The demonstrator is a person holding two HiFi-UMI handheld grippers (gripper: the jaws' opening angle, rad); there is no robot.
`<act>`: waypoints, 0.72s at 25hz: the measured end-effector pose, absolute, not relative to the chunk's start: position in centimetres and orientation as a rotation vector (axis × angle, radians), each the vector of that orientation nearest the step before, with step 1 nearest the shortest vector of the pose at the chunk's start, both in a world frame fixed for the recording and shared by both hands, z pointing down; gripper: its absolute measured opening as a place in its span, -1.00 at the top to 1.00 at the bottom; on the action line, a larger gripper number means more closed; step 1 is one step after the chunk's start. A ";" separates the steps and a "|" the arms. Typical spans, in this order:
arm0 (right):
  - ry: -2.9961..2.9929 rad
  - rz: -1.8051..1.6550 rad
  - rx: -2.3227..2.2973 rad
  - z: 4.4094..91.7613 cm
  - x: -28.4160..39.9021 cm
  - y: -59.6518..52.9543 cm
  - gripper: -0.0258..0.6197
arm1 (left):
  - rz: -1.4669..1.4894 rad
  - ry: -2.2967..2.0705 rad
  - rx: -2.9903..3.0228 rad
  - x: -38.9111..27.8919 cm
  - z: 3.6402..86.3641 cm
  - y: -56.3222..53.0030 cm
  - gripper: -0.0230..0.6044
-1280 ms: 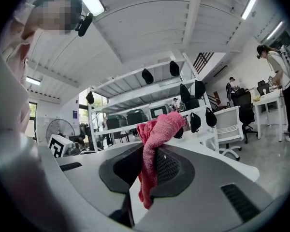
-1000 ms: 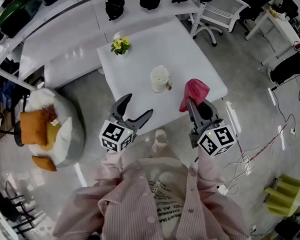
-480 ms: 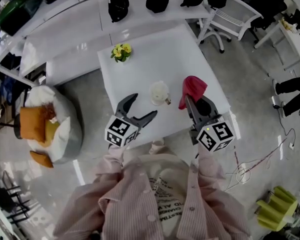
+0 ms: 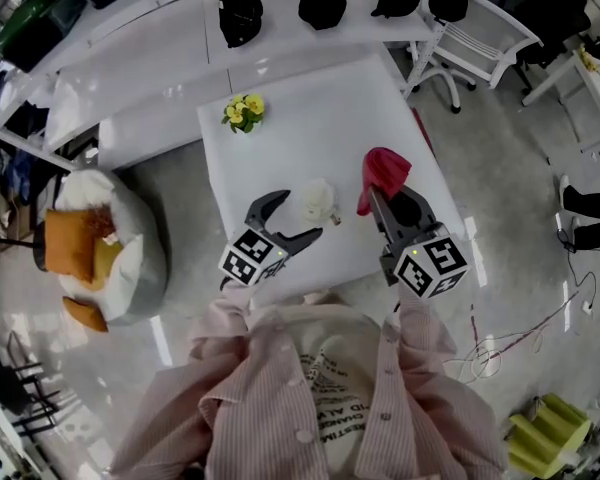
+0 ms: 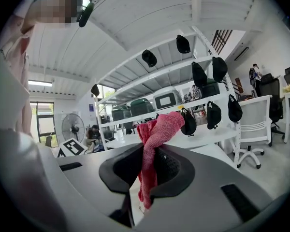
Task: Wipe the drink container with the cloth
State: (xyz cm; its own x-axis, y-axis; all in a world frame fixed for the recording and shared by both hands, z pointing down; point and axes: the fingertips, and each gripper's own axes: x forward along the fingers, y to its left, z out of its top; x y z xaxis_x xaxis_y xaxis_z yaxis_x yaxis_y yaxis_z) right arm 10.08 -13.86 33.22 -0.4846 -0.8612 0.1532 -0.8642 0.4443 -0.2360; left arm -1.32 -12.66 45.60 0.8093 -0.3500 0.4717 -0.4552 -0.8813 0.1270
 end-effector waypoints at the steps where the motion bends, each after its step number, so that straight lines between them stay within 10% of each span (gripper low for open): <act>1: -2.661 0.443 1.580 33.3 10.2 -14.2 0.80 | 0.689 -0.607 2.768 -1.1 46.0 -12.8 -0.30; 18: -2.527 0.195 1.246 36.3 5.7 -17.8 0.80 | 0.659 -0.491 2.819 0.8 47.1 -14.3 -0.30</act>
State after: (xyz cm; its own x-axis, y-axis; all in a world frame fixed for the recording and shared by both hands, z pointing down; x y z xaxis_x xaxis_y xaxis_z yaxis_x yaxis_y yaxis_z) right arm 5.72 -17.76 36.28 -0.5706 -0.7482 0.3385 -0.7912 0.6113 0.0174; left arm 0.78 -14.26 47.06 0.8451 -0.2721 0.4602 -0.3634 -0.9237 0.1211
